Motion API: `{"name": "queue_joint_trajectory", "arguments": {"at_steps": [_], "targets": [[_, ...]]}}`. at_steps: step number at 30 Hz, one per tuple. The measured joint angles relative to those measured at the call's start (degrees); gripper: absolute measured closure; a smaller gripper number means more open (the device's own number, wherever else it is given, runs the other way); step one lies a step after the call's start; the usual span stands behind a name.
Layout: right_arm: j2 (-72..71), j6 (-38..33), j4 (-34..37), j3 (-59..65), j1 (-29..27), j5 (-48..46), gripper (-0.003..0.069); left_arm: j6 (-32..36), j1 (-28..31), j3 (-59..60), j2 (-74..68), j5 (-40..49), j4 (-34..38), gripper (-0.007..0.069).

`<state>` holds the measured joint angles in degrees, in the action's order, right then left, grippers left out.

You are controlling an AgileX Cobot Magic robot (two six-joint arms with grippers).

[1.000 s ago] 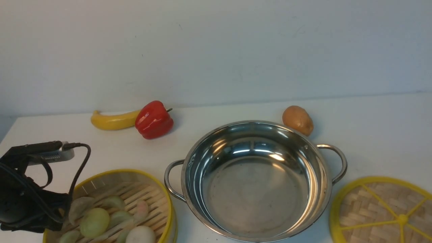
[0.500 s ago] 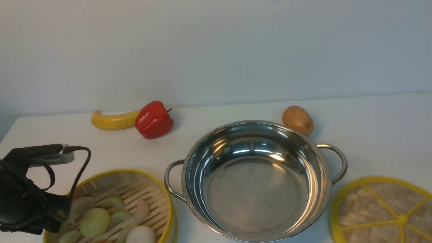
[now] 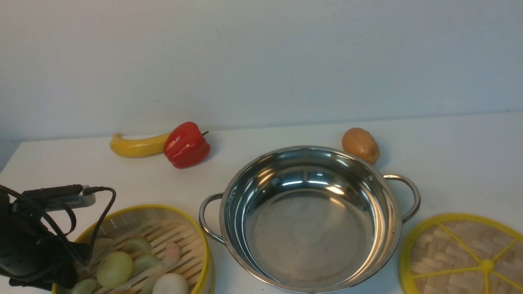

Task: Place the steamer in the pot on the white table, and put the lid on the steamer.
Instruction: 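Grasp the rim of the steamer basket holding the buns with the left gripper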

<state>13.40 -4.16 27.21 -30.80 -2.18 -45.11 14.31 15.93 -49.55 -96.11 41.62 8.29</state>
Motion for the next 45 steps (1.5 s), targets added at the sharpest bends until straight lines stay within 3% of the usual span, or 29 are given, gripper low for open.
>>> {"name": "queue_joint_trajectory", "arguments": {"at_steps": [4, 6, 12, 21, 29, 45], "targets": [[0.00, 0.00, 0.00, 0.00, 0.00, 0.00, 0.0414, -0.18, 0.00, 0.00, 0.00, 0.05, -0.29, 0.0564], [0.00, 0.00, 0.00, 0.00, 0.00, 0.00, 0.0414, -0.75, 0.00, 0.00, 0.00, -0.09, -0.72, 0.0592], [0.00, -0.02, 0.00, 0.00, 0.00, -0.13, 0.0414, -1.92, 0.91, 0.00, 0.00, -0.10, -2.78, 0.0594], [0.00, -0.07, 0.00, 0.00, 0.00, -1.49, 0.0414, -2.36, 8.82, 0.00, -0.06, 0.57, -3.05, 0.0594], [0.00, -0.07, -0.05, 0.00, 0.00, -1.73, 0.0414, -2.38, 10.37, -0.20, -0.06, 1.69, -3.12, 0.0594], [0.00, -0.07, -0.10, 0.00, 0.00, -2.54, 0.0414, -1.95, 10.37, -25.24, -0.12, 25.42, -2.62, 0.0587]]}}
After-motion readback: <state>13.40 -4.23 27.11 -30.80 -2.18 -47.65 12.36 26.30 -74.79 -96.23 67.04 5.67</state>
